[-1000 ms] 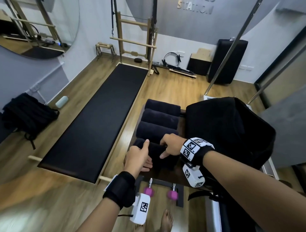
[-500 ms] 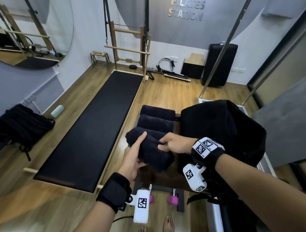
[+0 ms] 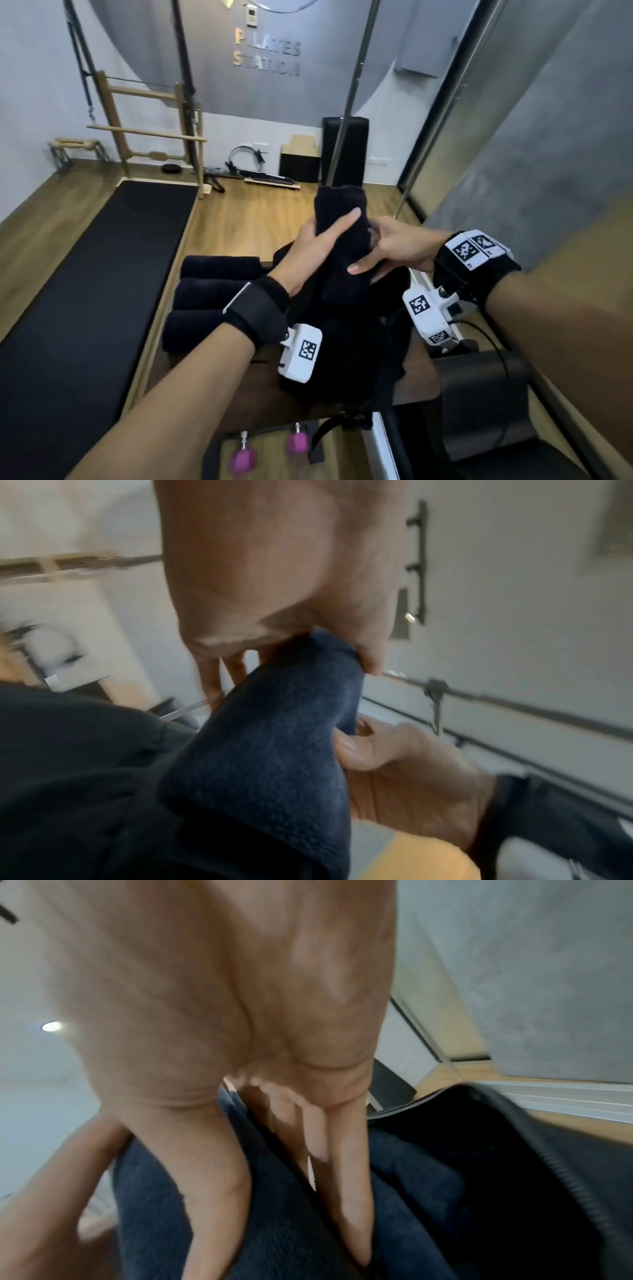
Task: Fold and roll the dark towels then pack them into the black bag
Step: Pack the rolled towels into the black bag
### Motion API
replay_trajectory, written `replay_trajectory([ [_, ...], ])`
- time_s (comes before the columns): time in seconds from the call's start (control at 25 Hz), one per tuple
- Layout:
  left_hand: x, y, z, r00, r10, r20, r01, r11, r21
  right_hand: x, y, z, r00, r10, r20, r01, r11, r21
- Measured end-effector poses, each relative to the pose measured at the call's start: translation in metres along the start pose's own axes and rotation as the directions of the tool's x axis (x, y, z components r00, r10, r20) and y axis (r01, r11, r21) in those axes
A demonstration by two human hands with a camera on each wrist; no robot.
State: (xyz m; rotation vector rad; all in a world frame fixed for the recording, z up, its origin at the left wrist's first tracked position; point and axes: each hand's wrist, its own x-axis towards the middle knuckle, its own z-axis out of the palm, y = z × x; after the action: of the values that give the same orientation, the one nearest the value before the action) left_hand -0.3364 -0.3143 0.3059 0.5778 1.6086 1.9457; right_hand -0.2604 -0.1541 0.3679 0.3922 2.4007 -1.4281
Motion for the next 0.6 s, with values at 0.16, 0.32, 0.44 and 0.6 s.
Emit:
replay_trajectory([
  [0.16, 0.010, -0.026, 0.022, 0.993, 0.055, -0.109, 0.038, 0.712, 0.701, -0.005, 0.029, -0.026, 0.977, 0.097, -0.192, -0.082, 0.993, 0.084],
  [0.32, -0.008, -0.058, 0.032, 0.999, 0.041, -0.026, 0.003, 0.468, 0.884, 0.007, 0.045, -0.028, 0.914, 0.205, -0.349, -0.166, 0.976, 0.139],
  [0.44, -0.011, -0.068, 0.045, 1.000, 0.008, 0.016, -0.018, 0.311, 0.950, 0.015, 0.052, -0.024, 0.888, 0.264, -0.376, -0.259, 0.964, 0.064],
  [0.6, 0.000, -0.070, 0.053, 0.993, -0.115, -0.026, 0.041, 0.137, 0.990, 0.019, 0.054, -0.032, 0.845, 0.307, -0.438, -0.347, 0.938, -0.013],
])
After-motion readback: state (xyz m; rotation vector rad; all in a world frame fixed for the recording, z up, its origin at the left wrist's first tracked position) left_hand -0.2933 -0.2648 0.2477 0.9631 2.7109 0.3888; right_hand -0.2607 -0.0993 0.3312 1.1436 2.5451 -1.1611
